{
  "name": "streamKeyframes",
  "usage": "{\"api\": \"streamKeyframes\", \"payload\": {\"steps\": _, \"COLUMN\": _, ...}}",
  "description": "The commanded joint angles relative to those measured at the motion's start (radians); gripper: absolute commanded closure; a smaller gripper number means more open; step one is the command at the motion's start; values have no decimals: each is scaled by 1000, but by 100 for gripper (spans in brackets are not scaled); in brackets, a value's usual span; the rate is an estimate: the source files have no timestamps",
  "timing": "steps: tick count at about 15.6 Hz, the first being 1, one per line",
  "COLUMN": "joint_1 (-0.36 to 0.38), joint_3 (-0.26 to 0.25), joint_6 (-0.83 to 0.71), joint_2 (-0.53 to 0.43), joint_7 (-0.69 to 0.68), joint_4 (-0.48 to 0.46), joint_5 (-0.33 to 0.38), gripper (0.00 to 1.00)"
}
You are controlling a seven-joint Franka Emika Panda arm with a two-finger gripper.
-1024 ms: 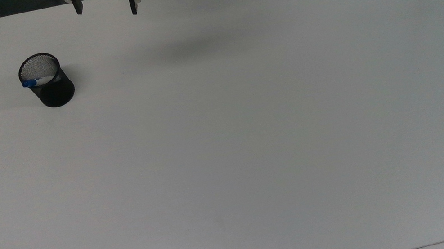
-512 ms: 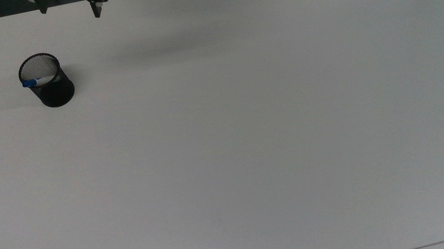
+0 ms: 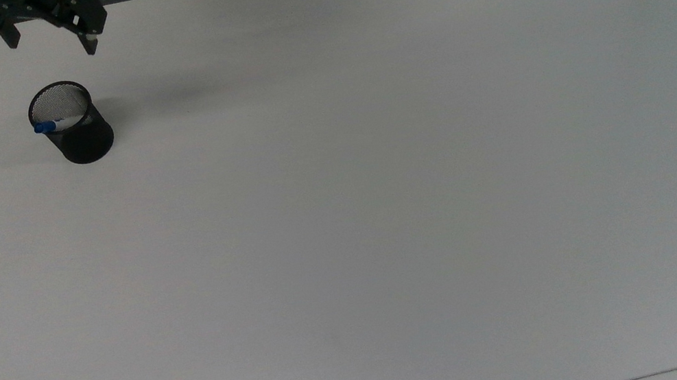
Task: Remove the marker
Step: 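Move the gripper over the mesh cup and lower onto the marker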
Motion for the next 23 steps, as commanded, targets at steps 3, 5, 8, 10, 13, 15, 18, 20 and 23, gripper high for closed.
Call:
{"api": "streamKeyframes", "payload": {"steps": 3, "joint_1": -63, "joint_3": -3, "joint_6": 51, "joint_2": 45, "joint_7": -39, "joint_4": 0, "joint_5": 25, "gripper": 0}}
{"api": "streamKeyframes", "payload": {"steps": 5, "joint_1": -76, "joint_3": -3, "joint_6": 63, "joint_2": 52, "joint_7": -39, "joint_4": -6, "joint_5": 37, "gripper": 0}}
{"api": "streamKeyframes", "payload": {"steps": 8, "joint_1": -98, "joint_3": -3, "joint_6": 119, "joint_2": 100, "joint_7": -39, "joint_4": -11, "joint_5": 39, "gripper": 0}}
{"api": "streamKeyframes", "payload": {"steps": 10, "joint_1": -101, "joint_3": -5, "joint_6": 147, "joint_2": 126, "joint_7": -39, "joint_4": -9, "joint_5": 37, "gripper": 0}}
{"api": "streamKeyframes", "payload": {"steps": 13, "joint_1": -104, "joint_3": -5, "joint_6": 149, "joint_2": 134, "joint_7": -59, "joint_4": -11, "joint_5": 37, "gripper": 13}}
{"api": "streamKeyframes", "payload": {"steps": 15, "joint_1": -115, "joint_3": -5, "joint_6": 150, "joint_2": 158, "joint_7": -59, "joint_4": -14, "joint_5": 37, "gripper": 18}}
{"api": "streamKeyframes", "payload": {"steps": 18, "joint_1": -116, "joint_3": -5, "joint_6": 153, "joint_2": 196, "joint_7": -57, "joint_4": -14, "joint_5": 33, "gripper": 33}}
{"api": "streamKeyframes", "payload": {"steps": 20, "joint_1": -116, "joint_3": -5, "joint_6": 153, "joint_2": 209, "joint_7": -57, "joint_4": -12, "joint_5": 27, "gripper": 36}}
{"api": "streamKeyframes", "payload": {"steps": 23, "joint_1": -116, "joint_3": -5, "joint_6": 181, "joint_2": 224, "joint_7": -59, "joint_4": -15, "joint_5": 24, "gripper": 40}}
